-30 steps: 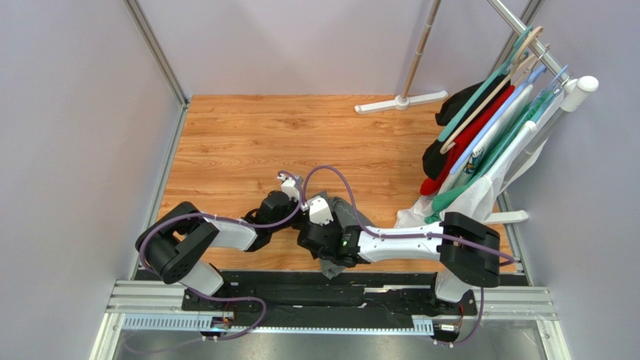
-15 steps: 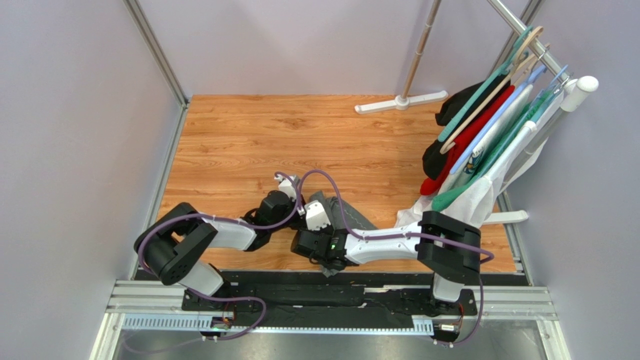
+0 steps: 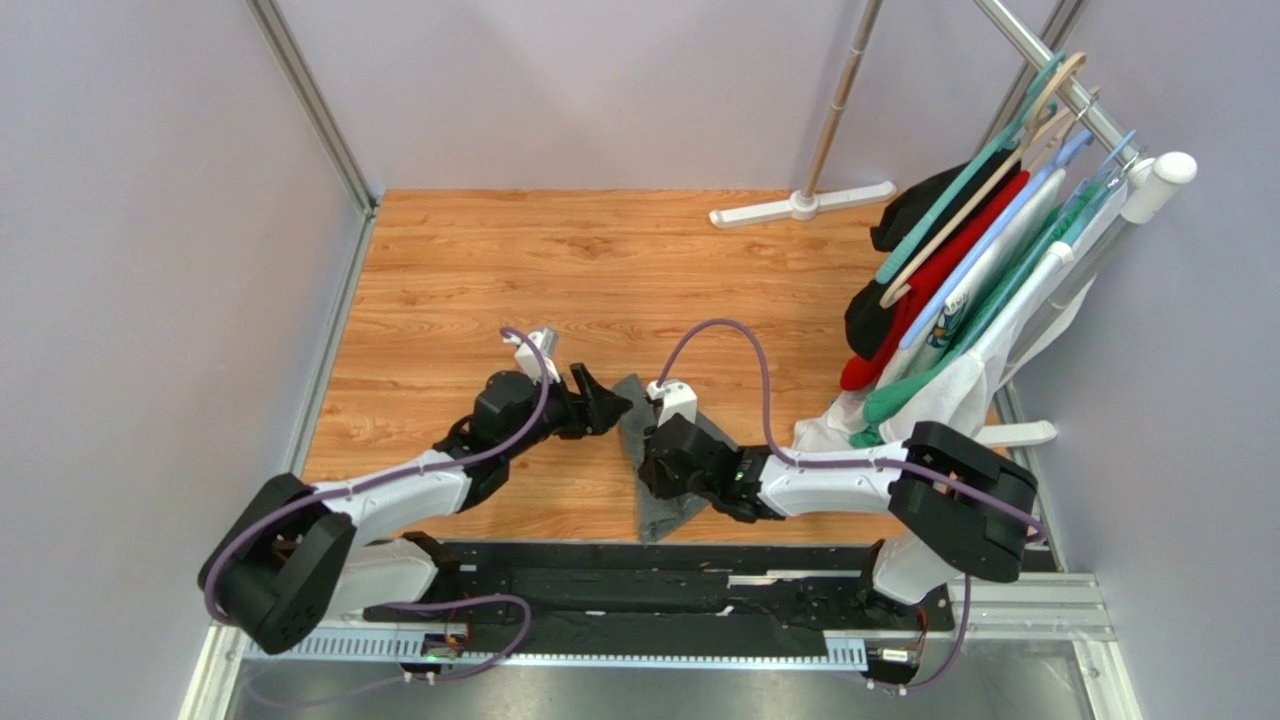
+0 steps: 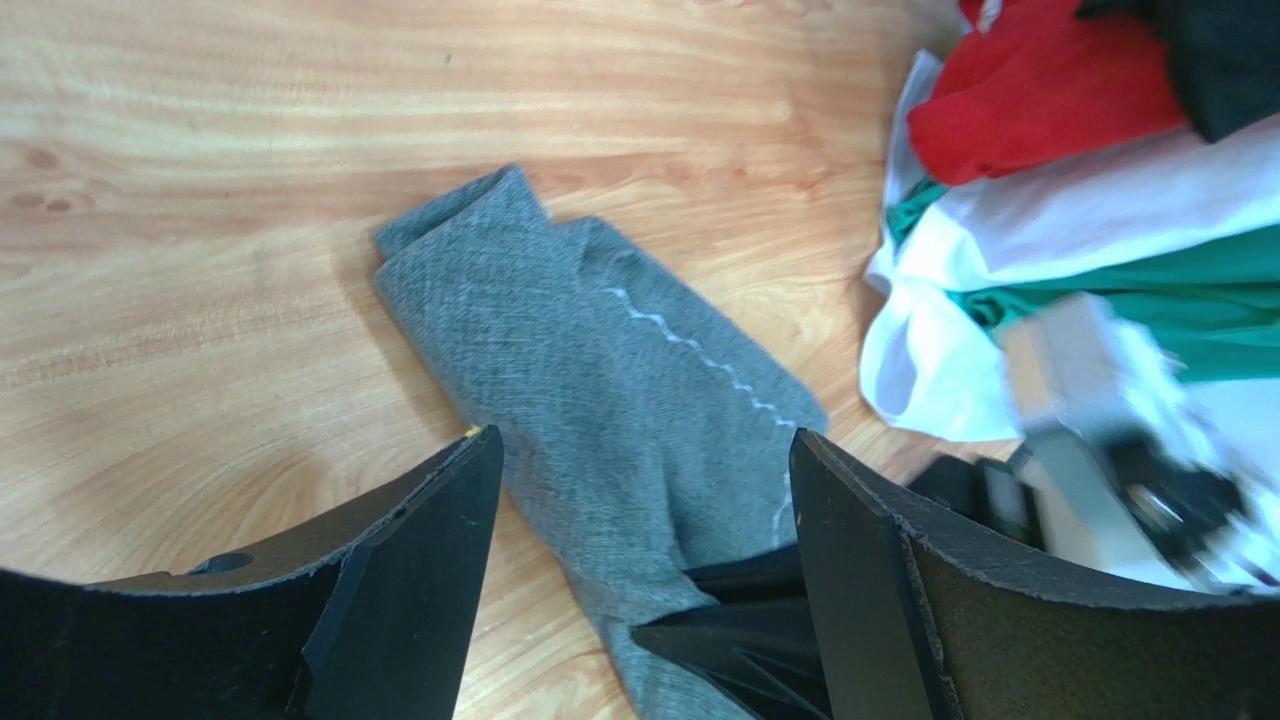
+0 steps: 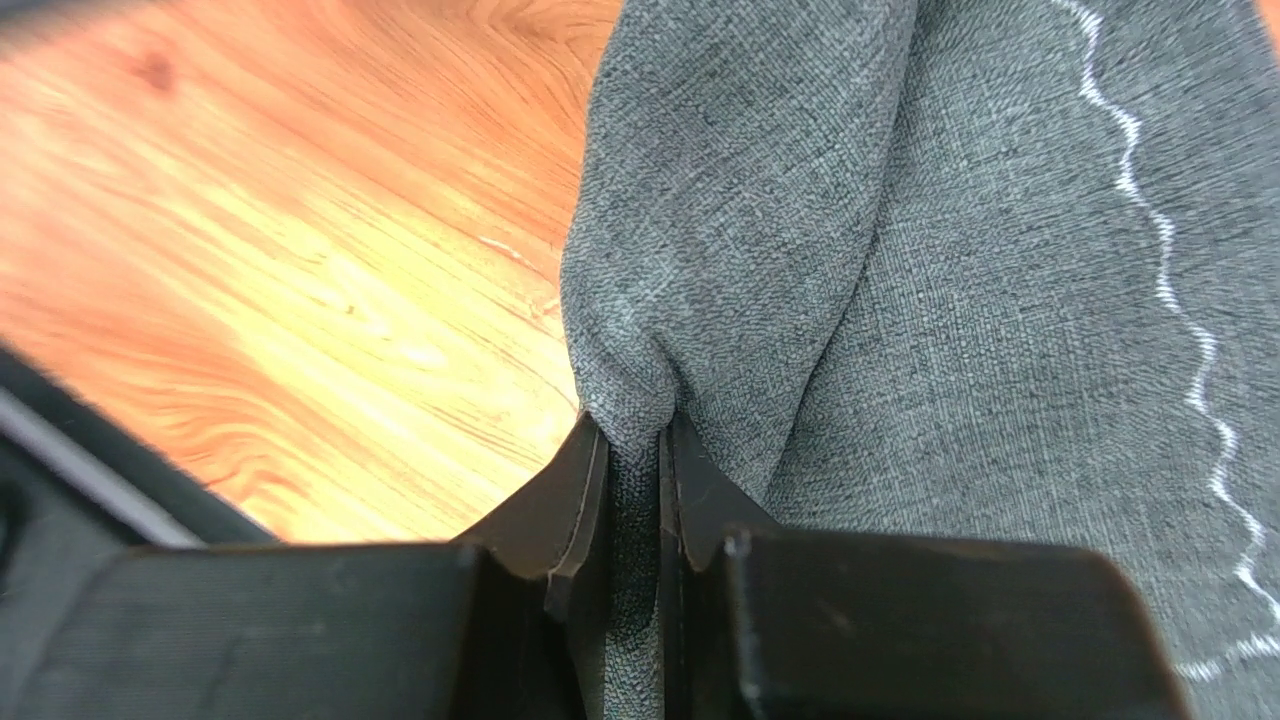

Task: Fold the napkin, place the utensils inside, and roll it up
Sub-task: Roll the napkin with the utensil

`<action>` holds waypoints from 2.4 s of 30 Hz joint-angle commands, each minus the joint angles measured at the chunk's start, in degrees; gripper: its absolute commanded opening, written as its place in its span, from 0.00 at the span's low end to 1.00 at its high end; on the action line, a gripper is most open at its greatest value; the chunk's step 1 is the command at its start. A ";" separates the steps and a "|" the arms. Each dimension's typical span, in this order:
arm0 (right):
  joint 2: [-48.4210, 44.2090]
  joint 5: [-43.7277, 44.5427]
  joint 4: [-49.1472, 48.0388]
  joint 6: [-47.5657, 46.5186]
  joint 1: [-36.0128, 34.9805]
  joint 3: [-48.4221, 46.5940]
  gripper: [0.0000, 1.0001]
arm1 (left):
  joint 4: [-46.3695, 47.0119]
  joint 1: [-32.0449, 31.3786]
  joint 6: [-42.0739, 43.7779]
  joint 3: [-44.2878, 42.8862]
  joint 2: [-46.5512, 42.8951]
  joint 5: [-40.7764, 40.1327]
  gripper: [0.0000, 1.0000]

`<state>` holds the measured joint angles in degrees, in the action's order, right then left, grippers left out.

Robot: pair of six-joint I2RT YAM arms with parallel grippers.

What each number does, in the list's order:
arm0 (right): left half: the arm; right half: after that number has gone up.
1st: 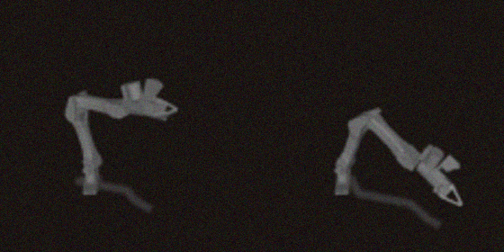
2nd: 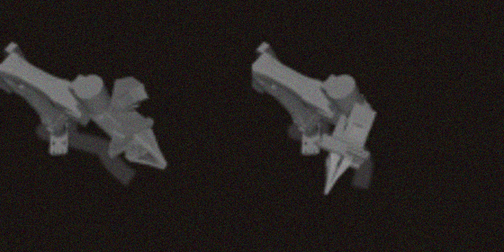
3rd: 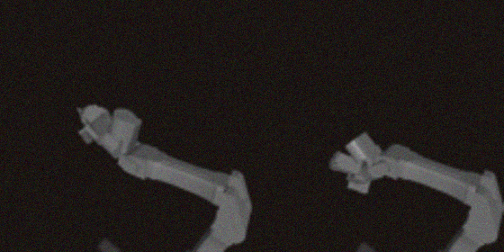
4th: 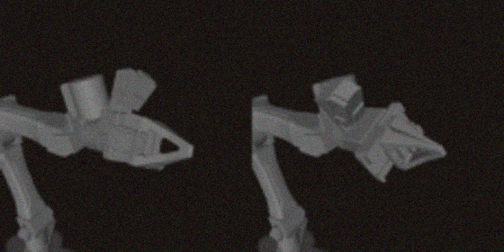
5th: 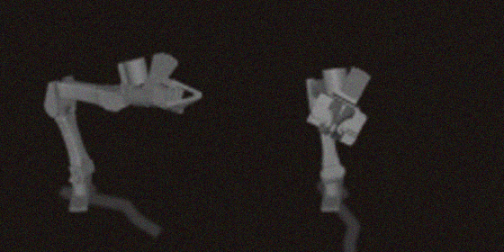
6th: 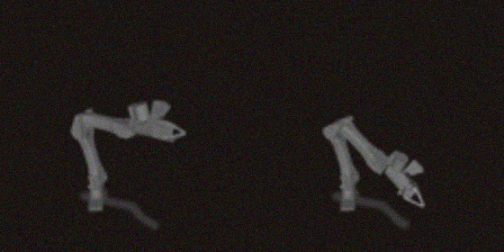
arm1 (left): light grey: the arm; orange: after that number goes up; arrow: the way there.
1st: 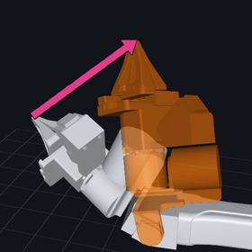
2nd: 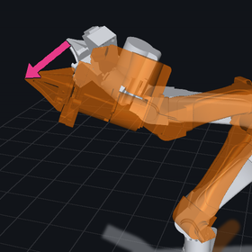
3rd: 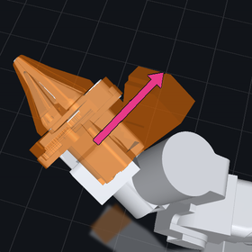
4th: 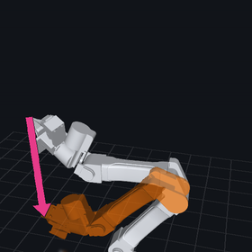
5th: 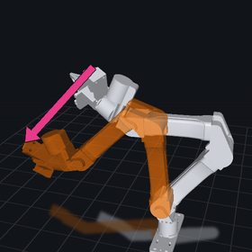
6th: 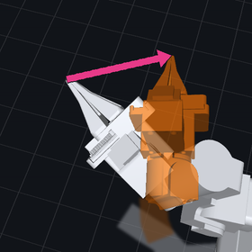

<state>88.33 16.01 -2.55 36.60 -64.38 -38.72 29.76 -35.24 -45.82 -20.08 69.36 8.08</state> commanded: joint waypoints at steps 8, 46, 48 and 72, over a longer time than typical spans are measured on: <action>-1.76 -18.82 -23.46 8.92 7.25 13.31 0.00 | 1.60 0.70 0.03 4.34 -3.80 0.62 0.79; 10.36 -26.56 -48.61 19.39 13.93 24.57 0.00 | 32.11 -1.05 -5.94 1.97 28.63 8.45 0.49; 10.37 -26.21 -48.26 19.39 14.02 24.39 0.00 | 32.20 -1.32 -5.68 1.71 29.16 8.19 0.31; -4.65 -5.06 0.34 -3.20 6.30 -1.09 0.71 | -0.47 -1.76 7.41 -6.02 16.24 -7.28 0.00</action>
<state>87.44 -0.78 -12.36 38.94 -53.67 -35.05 37.71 -36.99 -44.36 -23.70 86.50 4.60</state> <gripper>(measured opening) 0.691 0.040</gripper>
